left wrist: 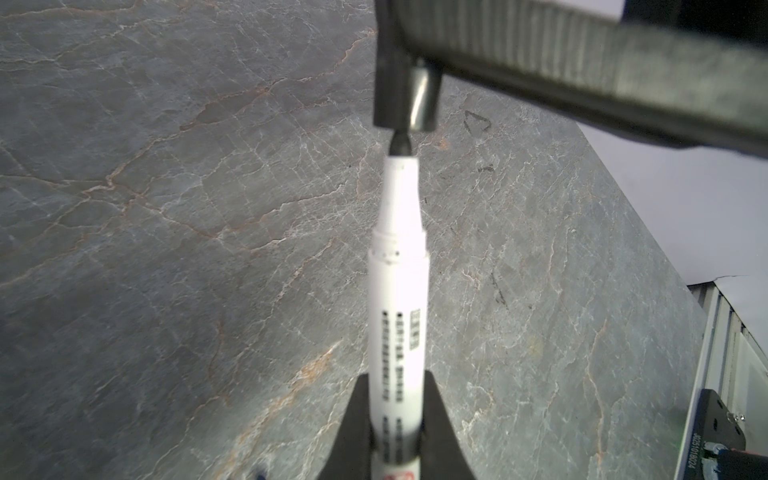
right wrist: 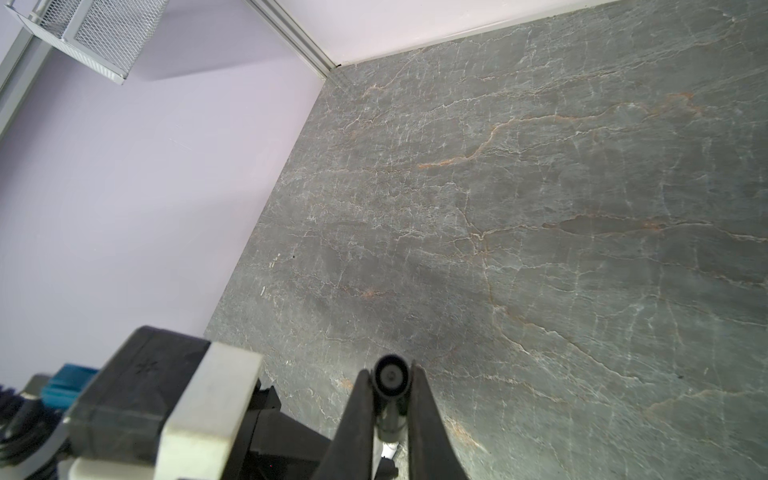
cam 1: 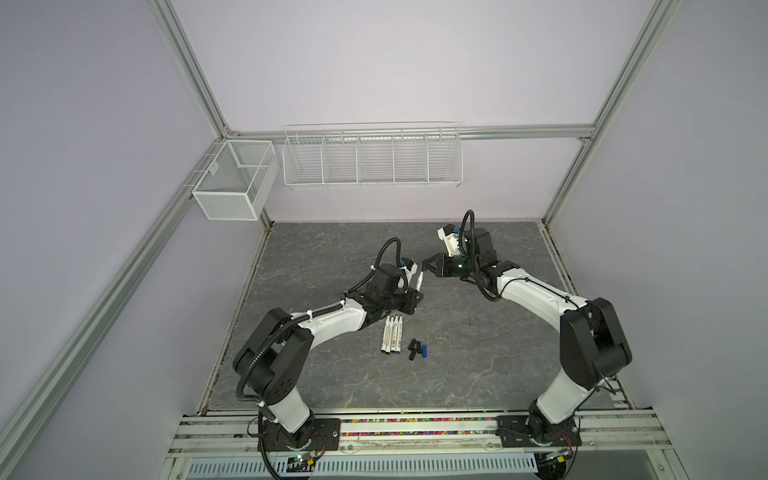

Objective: Insert the pens into the pen caps
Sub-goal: 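Push the grey cap onto the marker tip with the right gripper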

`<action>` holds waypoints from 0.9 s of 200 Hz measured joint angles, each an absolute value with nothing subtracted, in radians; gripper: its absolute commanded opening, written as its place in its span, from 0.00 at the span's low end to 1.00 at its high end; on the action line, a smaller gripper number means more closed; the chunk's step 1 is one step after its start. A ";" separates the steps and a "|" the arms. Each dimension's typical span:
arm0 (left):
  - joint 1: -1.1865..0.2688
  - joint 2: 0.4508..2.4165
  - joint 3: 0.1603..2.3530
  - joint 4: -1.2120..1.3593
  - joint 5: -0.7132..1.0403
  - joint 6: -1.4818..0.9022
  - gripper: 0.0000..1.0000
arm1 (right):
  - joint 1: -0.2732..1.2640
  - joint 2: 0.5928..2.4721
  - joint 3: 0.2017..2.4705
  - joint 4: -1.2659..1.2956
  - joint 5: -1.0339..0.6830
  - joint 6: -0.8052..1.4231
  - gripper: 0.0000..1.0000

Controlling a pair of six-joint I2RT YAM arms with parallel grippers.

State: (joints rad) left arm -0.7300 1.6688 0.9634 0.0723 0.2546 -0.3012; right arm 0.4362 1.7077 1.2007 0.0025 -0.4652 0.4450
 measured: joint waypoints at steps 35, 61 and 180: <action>-0.731 1.669 0.963 0.072 0.254 -0.301 0.00 | 0.436 1.708 1.201 0.001 -0.480 0.445 0.09; -0.731 1.669 0.963 0.072 0.254 -0.301 0.00 | 0.436 1.708 1.201 -0.003 -0.497 0.445 0.09; -0.743 1.668 0.961 0.070 0.217 -0.302 0.00 | 0.432 1.715 1.221 -0.084 -0.550 0.362 0.08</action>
State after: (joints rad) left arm -0.7429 1.6680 0.9607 0.0696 0.2173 -0.3019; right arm 0.4316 1.7153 1.2205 -0.0837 -0.5499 0.3618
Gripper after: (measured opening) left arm 0.128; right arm 0.144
